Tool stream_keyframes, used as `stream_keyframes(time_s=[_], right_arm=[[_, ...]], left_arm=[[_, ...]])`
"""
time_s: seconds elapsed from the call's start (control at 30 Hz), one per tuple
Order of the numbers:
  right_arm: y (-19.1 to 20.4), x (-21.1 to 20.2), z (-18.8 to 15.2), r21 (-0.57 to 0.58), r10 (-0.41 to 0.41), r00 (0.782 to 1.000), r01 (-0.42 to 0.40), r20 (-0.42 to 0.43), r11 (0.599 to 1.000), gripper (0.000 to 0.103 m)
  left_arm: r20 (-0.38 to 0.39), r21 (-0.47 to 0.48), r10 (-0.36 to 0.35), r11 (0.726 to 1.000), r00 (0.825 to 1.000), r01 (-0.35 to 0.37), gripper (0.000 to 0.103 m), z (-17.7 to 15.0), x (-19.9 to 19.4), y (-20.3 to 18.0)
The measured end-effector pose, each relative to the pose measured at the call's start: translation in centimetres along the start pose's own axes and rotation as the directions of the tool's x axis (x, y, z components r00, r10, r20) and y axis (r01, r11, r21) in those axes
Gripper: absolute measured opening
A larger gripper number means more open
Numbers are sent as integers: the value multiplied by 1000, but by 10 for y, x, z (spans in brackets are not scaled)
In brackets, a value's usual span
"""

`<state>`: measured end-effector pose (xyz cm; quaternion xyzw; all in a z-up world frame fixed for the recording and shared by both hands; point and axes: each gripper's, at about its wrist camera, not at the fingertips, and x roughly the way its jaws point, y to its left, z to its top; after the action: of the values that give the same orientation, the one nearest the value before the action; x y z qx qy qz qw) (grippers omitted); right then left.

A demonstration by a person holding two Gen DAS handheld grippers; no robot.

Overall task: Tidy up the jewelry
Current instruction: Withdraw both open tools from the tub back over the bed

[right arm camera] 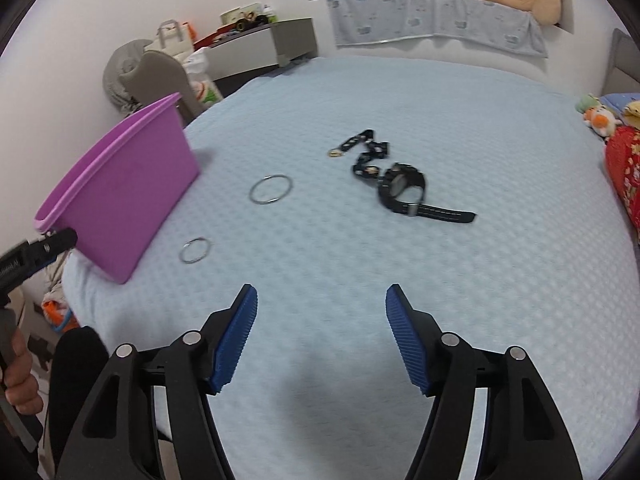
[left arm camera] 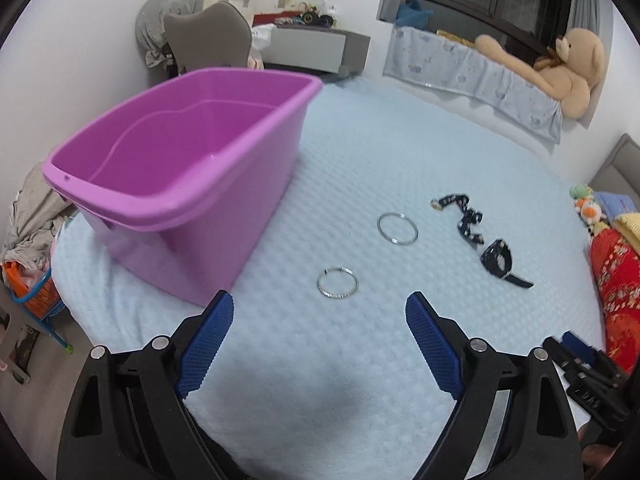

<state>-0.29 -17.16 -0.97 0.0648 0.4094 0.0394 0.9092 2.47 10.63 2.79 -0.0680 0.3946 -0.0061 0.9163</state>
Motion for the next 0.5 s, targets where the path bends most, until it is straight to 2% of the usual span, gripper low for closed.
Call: stream_keyframes(time_s=[0.27,0.5], right_arm=[[-31,29,4,-2,-41,999,41,11,999,69],[-54,64,15,2,-42,999,42,8,999,69]], left_arm=[[-31,-17,32,999,999,-33,86,-14,43,-6],[-73,-33,65,997,995,-68,86,-20,85,-6]])
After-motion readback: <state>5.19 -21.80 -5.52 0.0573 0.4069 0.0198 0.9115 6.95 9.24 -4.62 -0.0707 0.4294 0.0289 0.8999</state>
